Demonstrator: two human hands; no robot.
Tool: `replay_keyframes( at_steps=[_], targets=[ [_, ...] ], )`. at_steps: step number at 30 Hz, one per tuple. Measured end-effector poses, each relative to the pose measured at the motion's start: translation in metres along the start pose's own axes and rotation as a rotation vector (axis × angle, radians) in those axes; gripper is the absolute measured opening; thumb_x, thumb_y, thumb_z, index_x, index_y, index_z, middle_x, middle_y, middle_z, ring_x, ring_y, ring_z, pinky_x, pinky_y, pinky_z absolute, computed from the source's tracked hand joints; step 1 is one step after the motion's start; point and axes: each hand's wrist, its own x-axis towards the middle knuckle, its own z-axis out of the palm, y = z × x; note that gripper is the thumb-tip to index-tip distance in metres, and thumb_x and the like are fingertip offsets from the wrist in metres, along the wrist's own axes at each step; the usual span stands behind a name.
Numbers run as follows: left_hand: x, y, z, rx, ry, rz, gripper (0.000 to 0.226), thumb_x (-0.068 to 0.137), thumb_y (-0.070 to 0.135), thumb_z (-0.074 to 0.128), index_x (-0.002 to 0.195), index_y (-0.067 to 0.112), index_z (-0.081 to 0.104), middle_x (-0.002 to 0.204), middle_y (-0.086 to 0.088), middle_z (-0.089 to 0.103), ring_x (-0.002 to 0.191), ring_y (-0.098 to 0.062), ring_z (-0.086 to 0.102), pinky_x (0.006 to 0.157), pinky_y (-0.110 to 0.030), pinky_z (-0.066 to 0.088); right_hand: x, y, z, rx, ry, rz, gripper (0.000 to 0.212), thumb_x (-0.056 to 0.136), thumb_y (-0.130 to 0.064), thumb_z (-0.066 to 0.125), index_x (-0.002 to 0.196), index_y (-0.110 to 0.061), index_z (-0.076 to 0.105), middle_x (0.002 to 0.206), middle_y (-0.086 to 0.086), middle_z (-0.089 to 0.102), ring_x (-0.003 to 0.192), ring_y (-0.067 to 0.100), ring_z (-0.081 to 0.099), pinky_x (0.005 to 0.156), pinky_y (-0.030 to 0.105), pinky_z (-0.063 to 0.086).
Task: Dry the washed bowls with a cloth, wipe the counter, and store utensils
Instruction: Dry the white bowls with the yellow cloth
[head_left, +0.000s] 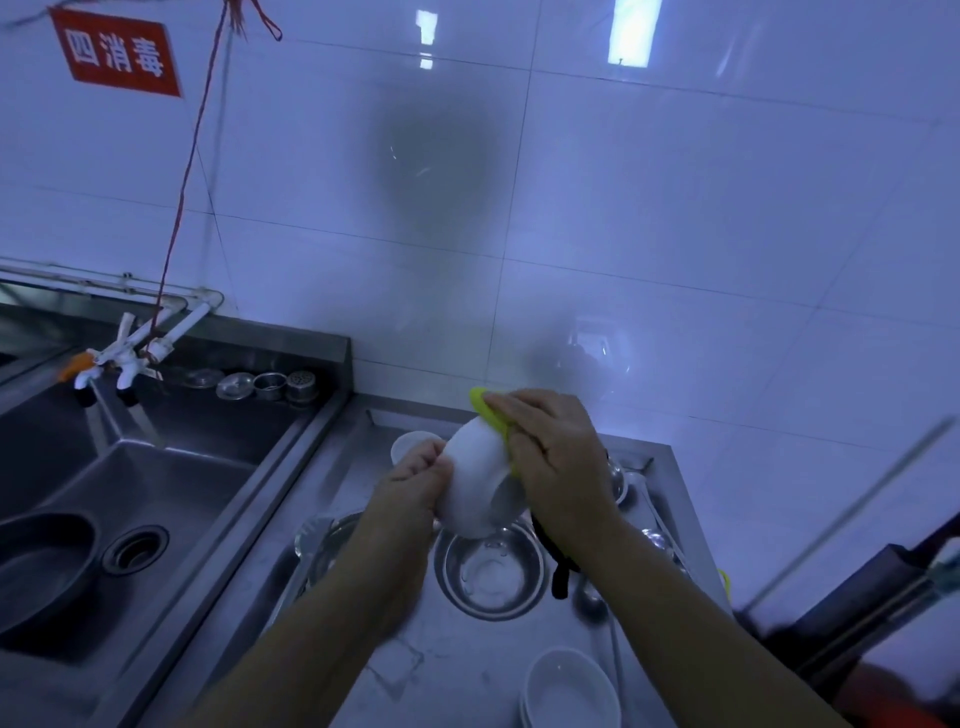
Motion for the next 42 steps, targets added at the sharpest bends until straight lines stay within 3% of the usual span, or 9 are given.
replay_keyframes(
  at_steps=[6, 11, 15, 22, 26, 32, 37, 39, 42],
  targets=[
    [-0.002, -0.002, 0.002, 0.028, -0.050, 0.084, 0.029, 0.096, 0.006, 0.040, 0.086, 0.018, 0.065, 0.075, 0.003, 0.071, 0.067, -0.008, 0.067, 0.055, -0.021, 0.053, -0.005, -0.003, 0.012, -0.179, 0.007, -0.184, 0.033, 0.087, -0.024, 0.047, 0.108, -0.027, 0.072, 0.108, -0.011, 0.066, 0.100, 0.019, 0.054, 0.080, 0.037, 0.043],
    [0.000, -0.009, -0.008, 0.064, 0.017, 0.063, 0.039, 0.096, 0.008, 0.041, 0.077, 0.027, 0.070, 0.084, 0.004, 0.066, 0.077, -0.013, 0.059, 0.060, -0.026, 0.050, -0.003, 0.015, 0.008, 0.284, -0.052, 0.233, 0.038, 0.084, -0.020, 0.040, 0.098, -0.043, 0.066, 0.102, -0.015, 0.063, 0.099, 0.006, 0.055, 0.086, 0.017, 0.042],
    [0.003, -0.016, -0.011, -0.030, -0.033, 0.050, 0.031, 0.096, 0.006, 0.040, 0.080, 0.017, 0.064, 0.080, 0.007, 0.068, 0.073, -0.006, 0.062, 0.057, -0.016, 0.051, -0.022, 0.031, 0.011, 0.511, 0.000, 0.493, 0.041, 0.085, -0.012, 0.042, 0.096, -0.037, 0.072, 0.102, -0.015, 0.071, 0.101, 0.005, 0.062, 0.084, 0.016, 0.049],
    [0.011, -0.038, -0.003, -0.175, -0.168, -0.025, 0.022, 0.096, 0.007, 0.033, 0.090, 0.008, 0.054, 0.083, -0.003, 0.064, 0.072, -0.011, 0.061, 0.059, -0.020, 0.052, -0.078, 0.066, -0.003, 0.386, -0.021, 0.664, 0.033, 0.096, -0.005, 0.044, 0.108, -0.025, 0.068, 0.101, -0.013, 0.068, 0.091, -0.005, 0.060, 0.074, 0.006, 0.044],
    [0.003, -0.072, 0.005, 0.279, -0.227, -0.035, 0.025, 0.097, 0.009, 0.040, 0.085, 0.019, 0.060, 0.077, 0.011, 0.063, 0.073, -0.004, 0.056, 0.065, -0.018, 0.045, -0.113, 0.096, -0.040, 0.219, 0.127, 0.768, 0.034, 0.096, -0.006, 0.045, 0.104, -0.032, 0.064, 0.104, -0.010, 0.067, 0.093, 0.005, 0.059, 0.082, 0.012, 0.045],
    [-0.019, -0.161, 0.019, 0.860, -0.369, -0.116, 0.016, 0.094, 0.009, 0.049, 0.088, 0.000, 0.061, 0.082, -0.012, 0.056, 0.078, -0.019, 0.051, 0.067, -0.029, 0.035, -0.156, 0.145, -0.087, 0.153, 0.213, 0.937, 0.032, 0.095, -0.006, 0.045, 0.119, -0.013, 0.066, 0.118, 0.007, 0.066, 0.111, 0.023, 0.059, 0.101, 0.044, 0.046],
    [-0.043, -0.204, 0.040, 1.361, -0.509, 0.178, 0.020, 0.090, 0.021, 0.049, 0.089, 0.012, 0.066, 0.090, -0.007, 0.067, 0.087, -0.024, 0.061, 0.072, -0.031, 0.043, -0.176, 0.166, -0.104, 0.239, 0.273, 0.984, 0.040, 0.092, -0.003, 0.048, 0.089, -0.036, 0.071, 0.111, 0.010, 0.068, 0.099, 0.020, 0.063, 0.088, 0.029, 0.052],
    [-0.049, -0.209, 0.046, 1.559, -0.646, 0.277, 0.005, 0.076, 0.020, 0.066, 0.074, 0.016, 0.068, 0.072, -0.004, 0.067, 0.070, -0.023, 0.063, 0.060, -0.025, 0.046, -0.181, 0.174, -0.110, 0.258, 0.272, 0.997, 0.043, 0.091, -0.004, 0.049, 0.083, -0.040, 0.071, 0.109, 0.009, 0.068, 0.096, 0.020, 0.063, 0.086, 0.028, 0.052],
    [-0.060, -0.215, 0.048, 1.683, -0.695, 0.410, 0.026, 0.039, 0.016, 0.084, 0.053, 0.021, 0.062, 0.048, 0.004, 0.055, 0.044, -0.015, 0.055, 0.043, -0.018, 0.038, -0.186, 0.187, -0.116, 0.273, 0.245, 1.032, 0.041, 0.092, -0.005, 0.048, 0.087, -0.039, 0.070, 0.107, 0.000, 0.069, 0.102, 0.018, 0.063, 0.097, 0.037, 0.049]
  ],
)
